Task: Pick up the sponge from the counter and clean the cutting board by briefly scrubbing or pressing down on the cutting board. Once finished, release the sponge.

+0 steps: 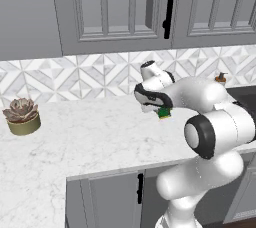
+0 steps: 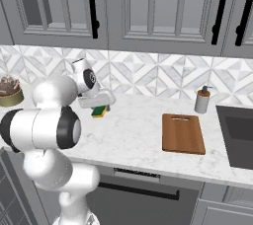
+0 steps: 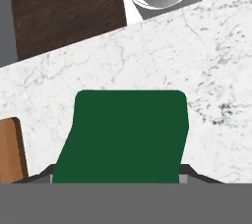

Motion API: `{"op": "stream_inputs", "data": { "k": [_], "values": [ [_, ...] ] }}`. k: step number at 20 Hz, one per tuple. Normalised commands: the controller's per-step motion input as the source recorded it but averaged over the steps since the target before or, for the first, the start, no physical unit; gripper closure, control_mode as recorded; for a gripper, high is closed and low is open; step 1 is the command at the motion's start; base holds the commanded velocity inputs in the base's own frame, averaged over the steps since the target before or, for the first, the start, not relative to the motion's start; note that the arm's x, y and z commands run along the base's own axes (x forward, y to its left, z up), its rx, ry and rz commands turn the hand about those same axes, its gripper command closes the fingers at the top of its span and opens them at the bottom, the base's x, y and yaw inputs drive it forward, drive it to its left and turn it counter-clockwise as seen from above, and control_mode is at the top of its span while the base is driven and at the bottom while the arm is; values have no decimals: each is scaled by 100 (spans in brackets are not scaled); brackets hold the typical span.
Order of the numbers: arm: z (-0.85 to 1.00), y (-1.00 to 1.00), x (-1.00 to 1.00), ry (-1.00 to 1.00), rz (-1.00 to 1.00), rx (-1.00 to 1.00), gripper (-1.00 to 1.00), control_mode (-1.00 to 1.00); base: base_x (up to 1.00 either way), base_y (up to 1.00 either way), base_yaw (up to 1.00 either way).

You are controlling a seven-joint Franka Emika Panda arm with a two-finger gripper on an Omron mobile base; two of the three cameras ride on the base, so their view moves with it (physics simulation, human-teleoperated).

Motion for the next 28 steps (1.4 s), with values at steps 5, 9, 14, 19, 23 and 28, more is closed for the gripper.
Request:
{"op": "stream_inputs", "data": {
  "k": [5,9,14,19,23,28],
  "values": [
    [-34,0,37,7,22,1,100,-100,0,0,0],
    [-27,0,44,11,27,5,100,-100,0,0,0],
    [-33,0,13,14,23,7,100,-100,0,0,0],
    [-41,-1,7,14,17,7,100,-100,0,0,0],
    [-35,-3,14,12,14,6,100,-100,0,0,0],
    [-28,-8,25,6,14,3,100,-100,0,0,0]
  ]
}}
